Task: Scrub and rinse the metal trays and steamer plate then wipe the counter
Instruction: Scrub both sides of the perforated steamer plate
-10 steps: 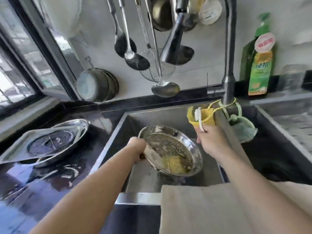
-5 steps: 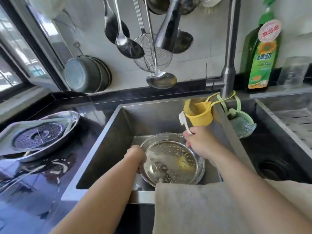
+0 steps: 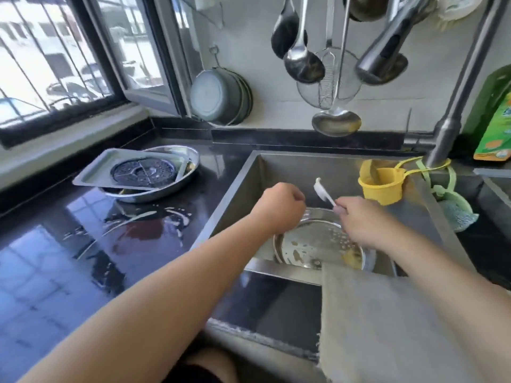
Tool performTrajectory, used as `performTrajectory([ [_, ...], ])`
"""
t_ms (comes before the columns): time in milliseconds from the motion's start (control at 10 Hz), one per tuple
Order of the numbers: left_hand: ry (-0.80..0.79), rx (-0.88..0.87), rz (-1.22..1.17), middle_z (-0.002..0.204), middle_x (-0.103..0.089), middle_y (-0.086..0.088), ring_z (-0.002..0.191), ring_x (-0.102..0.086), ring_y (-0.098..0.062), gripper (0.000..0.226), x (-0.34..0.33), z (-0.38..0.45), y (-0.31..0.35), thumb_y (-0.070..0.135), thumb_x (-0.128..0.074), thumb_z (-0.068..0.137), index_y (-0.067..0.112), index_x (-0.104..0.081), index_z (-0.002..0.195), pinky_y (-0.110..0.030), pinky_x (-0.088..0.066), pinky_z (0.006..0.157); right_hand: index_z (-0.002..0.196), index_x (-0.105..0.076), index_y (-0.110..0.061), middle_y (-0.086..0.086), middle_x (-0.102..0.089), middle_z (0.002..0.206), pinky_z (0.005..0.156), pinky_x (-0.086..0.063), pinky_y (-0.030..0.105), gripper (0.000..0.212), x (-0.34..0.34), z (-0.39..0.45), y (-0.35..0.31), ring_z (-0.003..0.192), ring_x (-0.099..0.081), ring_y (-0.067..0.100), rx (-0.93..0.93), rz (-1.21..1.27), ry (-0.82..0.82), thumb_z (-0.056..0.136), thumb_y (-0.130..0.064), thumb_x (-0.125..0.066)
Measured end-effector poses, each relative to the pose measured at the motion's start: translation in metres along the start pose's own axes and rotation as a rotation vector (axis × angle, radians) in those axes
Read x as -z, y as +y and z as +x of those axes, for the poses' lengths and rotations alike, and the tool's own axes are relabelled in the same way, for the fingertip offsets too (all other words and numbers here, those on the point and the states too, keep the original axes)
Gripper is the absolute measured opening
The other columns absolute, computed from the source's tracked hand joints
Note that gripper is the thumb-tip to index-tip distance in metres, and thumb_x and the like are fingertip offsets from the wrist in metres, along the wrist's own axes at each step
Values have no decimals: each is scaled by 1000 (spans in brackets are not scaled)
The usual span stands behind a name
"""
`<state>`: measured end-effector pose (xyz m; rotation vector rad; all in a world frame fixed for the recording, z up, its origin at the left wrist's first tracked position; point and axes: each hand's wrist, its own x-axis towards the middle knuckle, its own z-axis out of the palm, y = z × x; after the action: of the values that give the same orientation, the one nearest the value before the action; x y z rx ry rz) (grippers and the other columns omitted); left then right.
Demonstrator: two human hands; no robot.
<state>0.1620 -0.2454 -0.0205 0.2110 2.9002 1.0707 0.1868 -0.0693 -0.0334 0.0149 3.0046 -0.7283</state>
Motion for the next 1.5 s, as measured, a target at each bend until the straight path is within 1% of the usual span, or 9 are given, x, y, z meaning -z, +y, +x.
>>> performTrajectory([
  [200, 173, 133, -217, 72, -70, 5, 75, -68, -21, 19, 78, -60, -77, 20, -59, 89, 24, -74, 78, -35, -60, 78, 73, -59, -18, 5, -70, 87, 66, -43, 32, 30, -10, 12, -150, 85, -63, 30, 218, 1, -41, 101, -24, -49],
  [300, 235, 179, -263, 72, -72, 6, 68, -66, -16, 22, 119, -82, -129, 13, -60, 88, 25, -73, 75, -32, -59, 72, 89, -67, -15, 9, -71, 92, 73, -50, 36, 24, -38, 23, -199, 88, -65, 32, 262, 54, -61, 102, -20, -48],
  [600, 475, 234, 137, 85, -74, 3, 72, -67, -18, 26, 238, -67, -252, 12, -51, 94, 22, -74, 97, -27, -52, 69, 89, -70, -17, 11, -71, 88, 75, -53, 39, 25, -78, 48, -262, 86, -65, 35, 250, 150, -90, 100, -19, -47],
  [800, 481, 197, 415, 114, -72, -13, 108, -63, -36, 25, 269, 14, -271, 24, -51, 100, 11, -71, 107, -39, -50, 88, 91, -69, -19, 10, -72, 87, 69, -53, 41, 26, -77, 53, -264, 83, -65, 35, 257, 134, -70, 101, -19, -46],
  [1000, 167, 623, 505, 166, -26, -24, 155, -18, -45, 115, 253, 84, -276, 85, -57, 81, 15, -19, 164, -59, -27, 120, 92, -68, -16, 12, -72, 86, 60, -48, 37, 25, -70, 58, -251, 69, -60, 28, 244, 137, -75, 101, -18, -46],
  [1200, 149, 640, 492, 164, -23, -28, 152, -23, -46, 134, 260, 111, -270, 75, -79, 71, 17, -2, 164, -58, -29, 118, 86, -65, -14, 12, -72, 86, 58, -40, 31, 25, -67, 72, -221, 63, -50, 21, 204, 122, -80, 100, -17, -44],
  [1300, 323, 605, 205, 145, -55, -25, 134, -54, -40, 79, 272, 113, -273, 30, -81, 89, -5, -42, 149, -46, -47, 106, 89, -68, -16, 12, -72, 88, 62, -41, 32, 24, -71, 79, -210, 69, -56, 27, 180, 153, -65, 100, -17, -45],
  [1400, 468, 591, -48, 141, -60, -22, 129, -60, -37, 44, 277, 102, -265, 10, -64, 99, -9, -55, 138, -36, -54, 88, 86, -67, -16, 12, -73, 88, 60, -41, 32, 25, -70, 82, -199, 66, -53, 21, 164, 193, -58, 99, -18, -46],
  [1500, 589, 517, -513, 144, -59, -20, 129, -61, -34, 41, 268, 73, -220, 8, -52, 105, -4, -52, 144, -23, -46, 56, 84, -66, -14, 7, -72, 83, 59, -42, 31, 26, -56, 75, -177, 66, -57, 21, 128, 192, -37, 100, -17, -46],
])
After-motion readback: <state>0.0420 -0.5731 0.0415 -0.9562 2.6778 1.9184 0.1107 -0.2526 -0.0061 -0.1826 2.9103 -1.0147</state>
